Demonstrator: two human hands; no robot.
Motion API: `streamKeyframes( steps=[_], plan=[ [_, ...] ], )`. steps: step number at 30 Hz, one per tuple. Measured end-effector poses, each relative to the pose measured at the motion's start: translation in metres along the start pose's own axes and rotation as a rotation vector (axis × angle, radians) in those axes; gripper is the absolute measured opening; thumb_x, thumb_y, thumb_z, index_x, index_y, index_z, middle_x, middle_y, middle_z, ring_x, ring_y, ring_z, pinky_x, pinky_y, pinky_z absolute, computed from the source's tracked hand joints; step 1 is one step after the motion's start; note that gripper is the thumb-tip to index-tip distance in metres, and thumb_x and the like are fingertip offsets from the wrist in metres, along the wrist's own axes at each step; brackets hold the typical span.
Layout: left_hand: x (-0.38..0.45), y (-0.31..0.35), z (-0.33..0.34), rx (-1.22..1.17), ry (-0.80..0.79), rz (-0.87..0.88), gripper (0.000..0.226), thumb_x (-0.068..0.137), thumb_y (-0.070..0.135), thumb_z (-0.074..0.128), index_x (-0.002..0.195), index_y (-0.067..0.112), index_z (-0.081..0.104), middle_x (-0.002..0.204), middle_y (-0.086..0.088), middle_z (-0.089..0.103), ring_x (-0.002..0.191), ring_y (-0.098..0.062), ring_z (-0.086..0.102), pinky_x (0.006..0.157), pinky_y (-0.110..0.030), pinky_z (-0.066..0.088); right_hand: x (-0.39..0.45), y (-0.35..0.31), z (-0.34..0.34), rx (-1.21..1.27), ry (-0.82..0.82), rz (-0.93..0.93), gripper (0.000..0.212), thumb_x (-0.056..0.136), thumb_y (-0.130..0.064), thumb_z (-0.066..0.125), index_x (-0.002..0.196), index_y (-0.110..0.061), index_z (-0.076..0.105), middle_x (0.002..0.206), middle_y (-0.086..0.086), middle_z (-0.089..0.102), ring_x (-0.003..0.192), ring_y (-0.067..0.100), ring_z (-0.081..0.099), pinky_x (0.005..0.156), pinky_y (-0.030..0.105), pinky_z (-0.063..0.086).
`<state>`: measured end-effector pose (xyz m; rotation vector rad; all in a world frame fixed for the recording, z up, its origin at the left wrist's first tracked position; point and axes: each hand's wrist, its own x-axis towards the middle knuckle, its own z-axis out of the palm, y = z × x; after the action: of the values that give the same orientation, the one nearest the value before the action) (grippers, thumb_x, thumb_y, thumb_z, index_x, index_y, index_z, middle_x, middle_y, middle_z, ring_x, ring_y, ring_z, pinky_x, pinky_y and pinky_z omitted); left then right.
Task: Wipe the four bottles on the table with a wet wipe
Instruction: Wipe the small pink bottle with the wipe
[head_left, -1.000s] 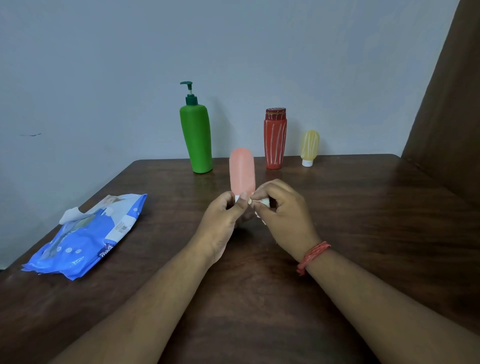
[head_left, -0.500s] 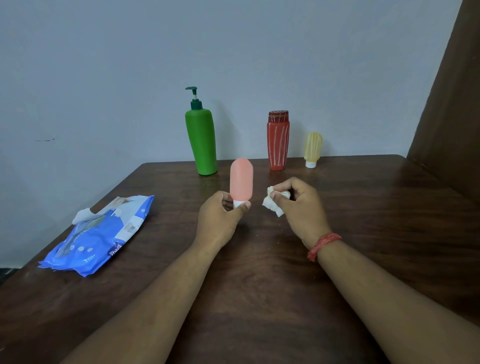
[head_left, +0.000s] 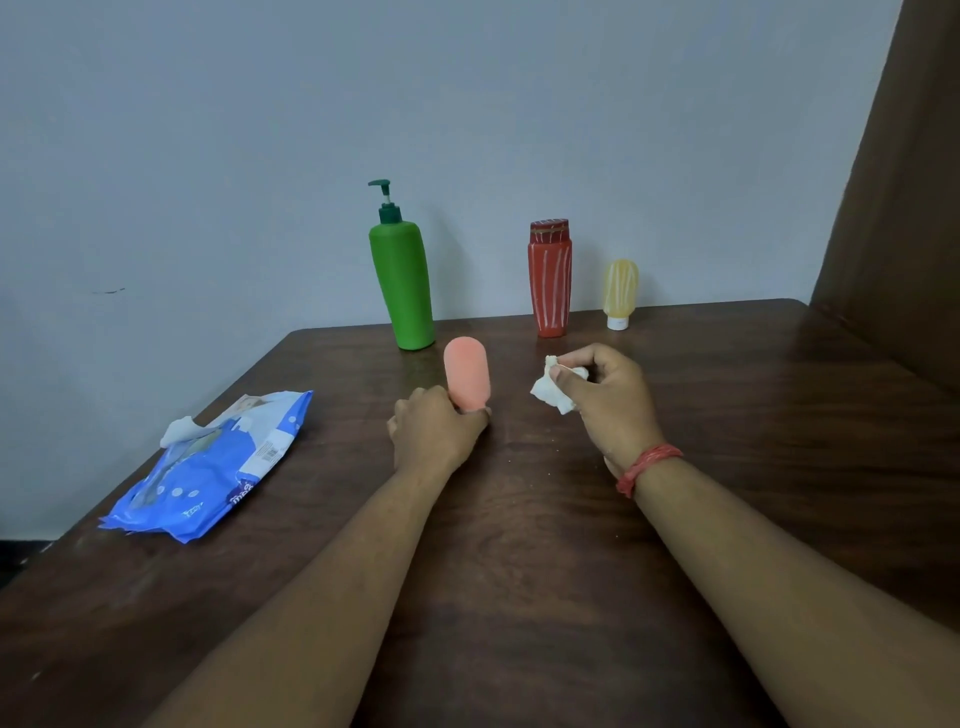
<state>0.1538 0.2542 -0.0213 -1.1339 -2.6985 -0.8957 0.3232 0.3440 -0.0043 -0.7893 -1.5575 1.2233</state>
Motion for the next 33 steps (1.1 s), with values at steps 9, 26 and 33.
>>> streamKeyframes(
  steps=[9,26,33],
  plan=[
    [0.032,0.013,0.018,-0.003,0.009,-0.019,0.048,0.083,0.054,0.065,0.107,0.012,0.064,0.106,-0.008,0.068,0.107,-0.035,0.059,0.093,-0.045,0.044,0.014,0.007,-0.013,0.232,0.115,0.085,0.016,0.091,-0.009,0.068,0.093,-0.024,0.071,0.101,0.003,0.074,0.097,0.019,0.072,0.083,0.035,0.059],
    [0.148,0.034,0.072,0.006,0.006,-0.066,0.050,0.083,0.052,0.061,0.113,0.012,0.065,0.108,-0.010,0.069,0.106,-0.034,0.061,0.092,-0.045,0.039,0.040,0.026,-0.019,0.288,0.209,0.107,0.010,0.090,-0.011,0.070,0.089,-0.021,0.071,0.091,-0.003,0.075,0.092,0.018,0.073,0.088,0.044,0.059],
    [0.167,0.039,0.080,0.008,-0.002,-0.069,0.044,0.085,0.050,0.060,0.110,0.014,0.065,0.108,-0.008,0.069,0.103,-0.032,0.062,0.092,-0.044,0.038,0.039,0.027,-0.017,0.338,0.202,0.105,0.014,0.090,-0.006,0.069,0.084,-0.018,0.072,0.086,0.002,0.076,0.091,0.025,0.073,0.089,0.047,0.058]
  ],
)
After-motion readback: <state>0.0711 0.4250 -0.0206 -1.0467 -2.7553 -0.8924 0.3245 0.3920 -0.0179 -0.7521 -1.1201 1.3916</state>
